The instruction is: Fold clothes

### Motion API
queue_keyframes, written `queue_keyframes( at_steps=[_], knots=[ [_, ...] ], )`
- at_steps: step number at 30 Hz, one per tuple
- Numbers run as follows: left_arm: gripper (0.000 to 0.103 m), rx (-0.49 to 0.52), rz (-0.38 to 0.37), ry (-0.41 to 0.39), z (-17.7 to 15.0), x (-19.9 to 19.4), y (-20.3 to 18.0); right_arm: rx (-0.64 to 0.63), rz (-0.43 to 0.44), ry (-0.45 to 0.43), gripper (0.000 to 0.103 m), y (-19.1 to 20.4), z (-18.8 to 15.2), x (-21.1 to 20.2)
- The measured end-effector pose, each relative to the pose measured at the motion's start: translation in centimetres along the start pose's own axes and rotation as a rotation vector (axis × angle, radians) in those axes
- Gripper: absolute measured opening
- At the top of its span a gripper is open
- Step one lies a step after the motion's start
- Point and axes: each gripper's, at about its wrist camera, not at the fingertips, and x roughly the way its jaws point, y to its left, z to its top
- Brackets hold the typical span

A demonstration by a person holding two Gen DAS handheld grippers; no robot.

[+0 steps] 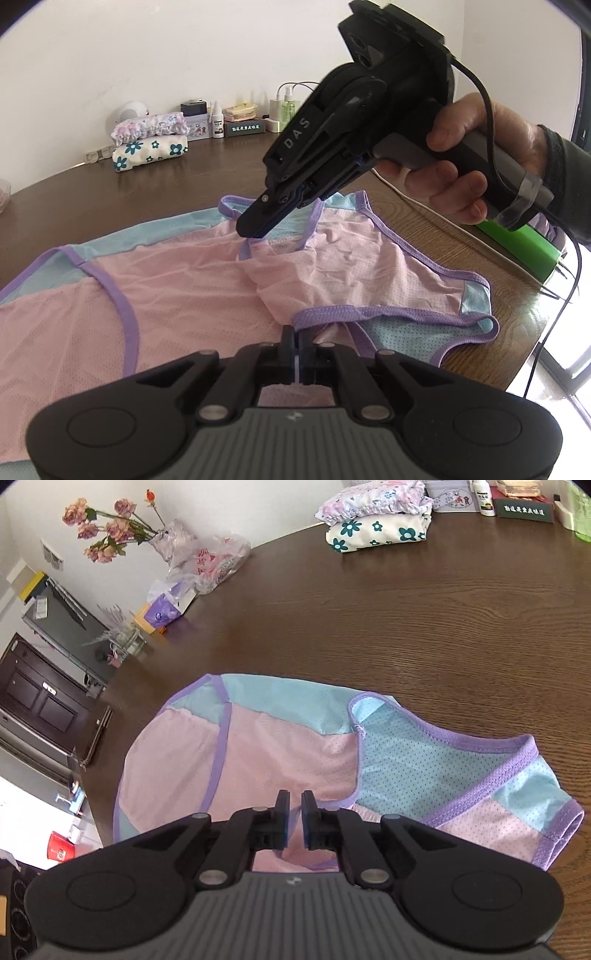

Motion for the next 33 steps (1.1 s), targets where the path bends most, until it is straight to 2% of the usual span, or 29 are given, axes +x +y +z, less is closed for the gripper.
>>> queue_keyframes(
  at_steps=[2,8,15,17,20,23,27,31,33],
  knots=[
    [0.001,-0.007,-0.002,0.006,-0.1,0.1,0.1,-0.056,0.024,0.049,0.007,0.8,-0.4,0.0],
    [0.001,0.000,-0.003,0.004,-0.1,0.1,-0.1,-0.297,-0.102,0.104,0.008,4.7,-2.5,1.6],
    [0.001,0.008,0.000,0.004,-0.2,0.2,-0.1,-0.449,-0.217,0.042,0.014,7.2,-4.4,2.1],
    [0.001,0.009,-0.001,0.004,-0.2,0.2,0.0,-0.413,-0.211,0.032,0.013,6.9,-4.3,2.0],
    [0.001,0.007,-0.001,0.004,-0.2,0.2,0.0,-0.229,-0.119,0.036,0.014,4.3,-2.9,1.3],
    [0.001,0.008,-0.002,0.003,-0.2,0.2,0.0,-0.155,-0.098,0.014,0.014,2.8,-2.8,0.9],
    [0.001,0.016,-0.001,0.003,-0.2,0.2,-0.1,-0.264,-0.140,-0.037,0.015,4.2,-3.9,1.4],
    [0.001,0.021,0.001,0.002,-0.2,0.2,-0.3,-0.388,-0.198,-0.076,0.021,5.9,-5.0,2.0],
    [0.001,0.022,0.002,0.002,-0.2,0.2,-0.3,-0.398,-0.218,-0.087,0.019,6.1,-5.1,2.0]
  ],
)
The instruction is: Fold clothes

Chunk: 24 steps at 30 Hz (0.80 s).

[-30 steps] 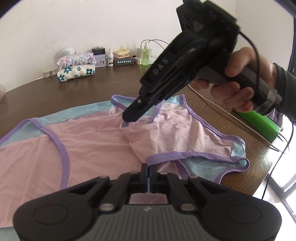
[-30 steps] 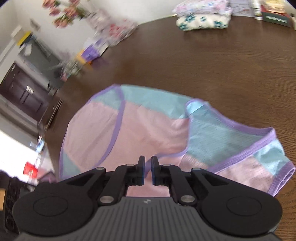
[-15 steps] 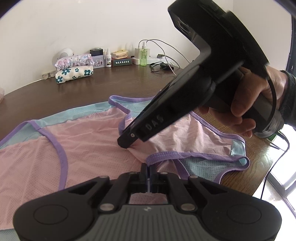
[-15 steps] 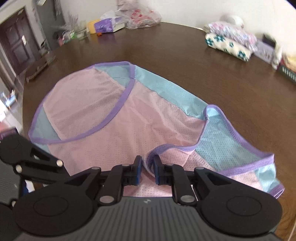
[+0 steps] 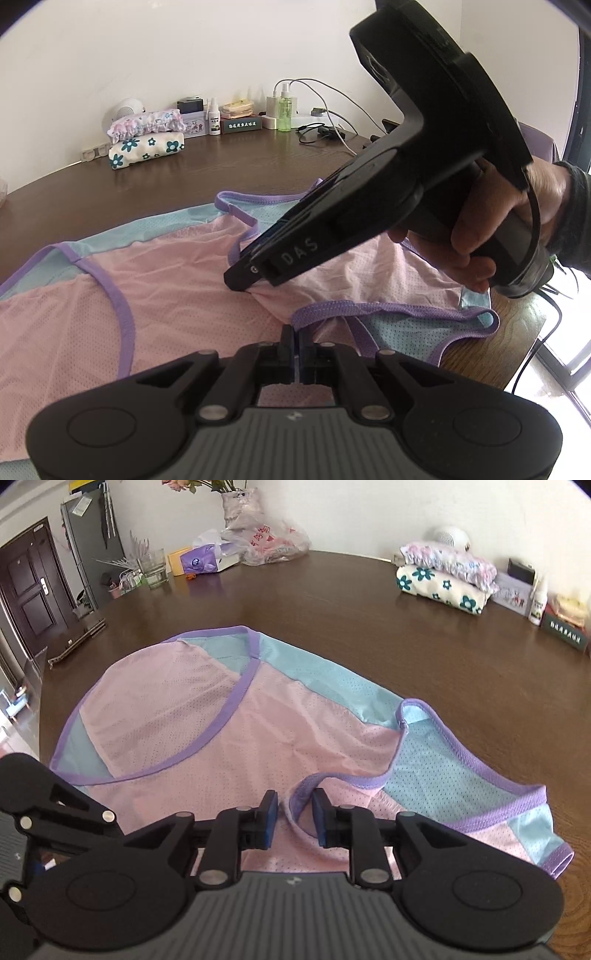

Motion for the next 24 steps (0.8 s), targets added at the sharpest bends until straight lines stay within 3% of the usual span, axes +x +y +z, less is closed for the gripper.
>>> queue_keyframes(
  at_steps=[2,6,9,12,13,14,20,24],
  knots=[
    [0.001,0.000,0.000,0.000,0.0,0.0,0.0,0.020,0.004,0.000,0.003,-0.2,0.1,0.0],
    [0.001,0.002,0.000,-0.001,0.0,0.0,0.0,0.151,0.077,0.005,0.003,-2.2,0.9,-0.5],
    [0.001,0.003,0.000,-0.001,0.1,0.0,0.1,0.200,0.071,-0.035,0.003,-3.2,1.7,-1.4],
    [0.001,0.000,-0.003,-0.002,0.0,0.0,0.1,0.143,0.055,-0.026,0.015,-3.4,2.4,-2.0],
    [0.001,-0.005,-0.004,-0.002,0.0,-0.1,0.2,0.132,0.068,-0.007,0.030,-3.5,2.5,-2.1],
    [0.001,-0.010,-0.004,-0.002,0.0,-0.1,0.3,0.122,0.075,-0.006,0.032,-3.7,2.4,-2.3],
    [0.016,0.034,0.049,-0.009,0.5,0.1,0.0,0.094,0.063,0.022,0.026,-4.8,1.6,-3.0],
    [0.016,0.053,0.053,-0.017,1.3,0.6,-0.3,0.069,0.075,0.055,0.026,-4.2,0.8,-2.3]
  ],
)
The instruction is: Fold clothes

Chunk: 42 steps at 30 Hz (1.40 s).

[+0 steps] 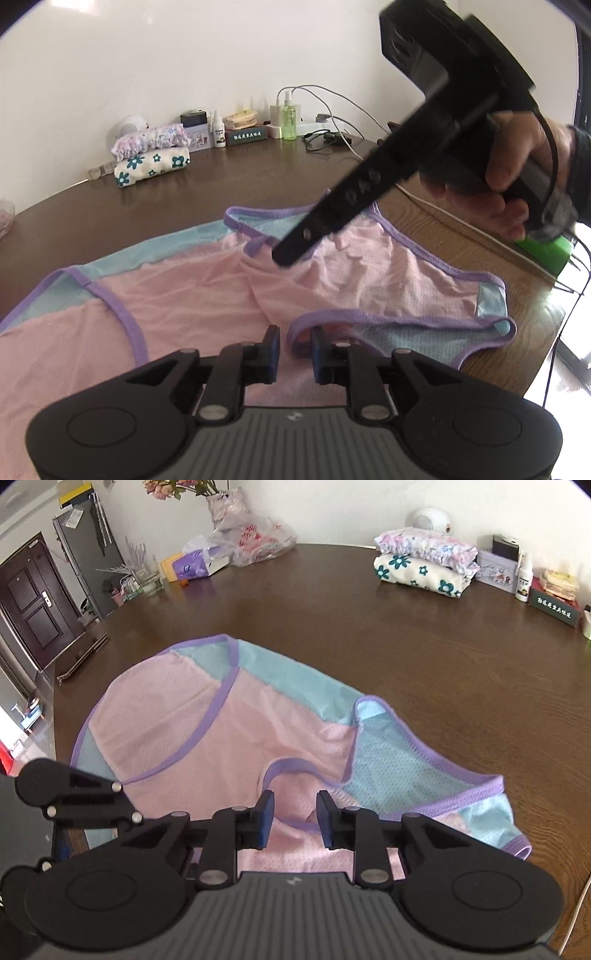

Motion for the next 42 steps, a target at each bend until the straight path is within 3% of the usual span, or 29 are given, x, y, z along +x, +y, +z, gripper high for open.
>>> queue_keyframes(
  at_steps=[2,3,12,18,25,27,30,31,34,37,40,42],
  knots=[
    [0.013,0.010,0.007,0.004,0.3,0.3,-0.2,-0.003,0.000,-0.004,0.026,0.0,-0.2,-0.1],
    [0.002,0.009,0.009,0.004,0.4,0.4,-0.2,-0.004,0.000,-0.006,0.026,0.0,-0.3,-0.2],
    [0.001,-0.109,-0.017,0.017,-1.2,-1.1,0.7,-0.093,0.001,-0.007,0.026,0.2,-0.5,-0.8],
    [0.001,-0.073,-0.004,0.014,-1.3,-1.3,0.0,-0.166,0.036,0.048,0.019,1.6,-0.7,1.3],
    [0.001,-0.056,-0.004,0.015,-1.3,-1.2,-0.1,-0.371,-0.065,0.030,0.020,4.3,-1.4,1.8],
    [0.001,-0.051,-0.005,0.015,-1.3,-1.2,-0.2,-0.401,-0.059,0.038,0.020,4.5,-1.1,2.0],
    [0.001,-0.046,-0.003,0.016,-1.3,-1.2,-0.3,-0.423,-0.043,0.067,0.008,4.4,-0.5,2.1],
    [0.001,-0.046,-0.004,0.017,-1.3,-1.2,-0.2,-0.418,-0.070,0.058,0.002,4.4,-0.4,1.9],
    [0.001,-0.051,-0.011,0.019,-1.3,-1.2,0.0,-0.438,-0.143,0.006,0.002,4.6,-0.4,0.6],
    [0.001,-0.050,-0.016,0.020,-1.3,-1.2,0.1,-0.615,-0.354,-0.077,0.002,6.7,-2.1,-0.1],
    [0.001,-0.040,-0.016,0.018,-1.3,-1.2,0.0,-0.644,-0.319,-0.083,0.002,7.6,-3.4,-0.3],
    [0.001,-0.037,-0.014,0.015,-1.4,-1.2,-0.1,-0.541,-0.269,-0.079,0.003,6.8,-2.6,-0.6]
  ],
)
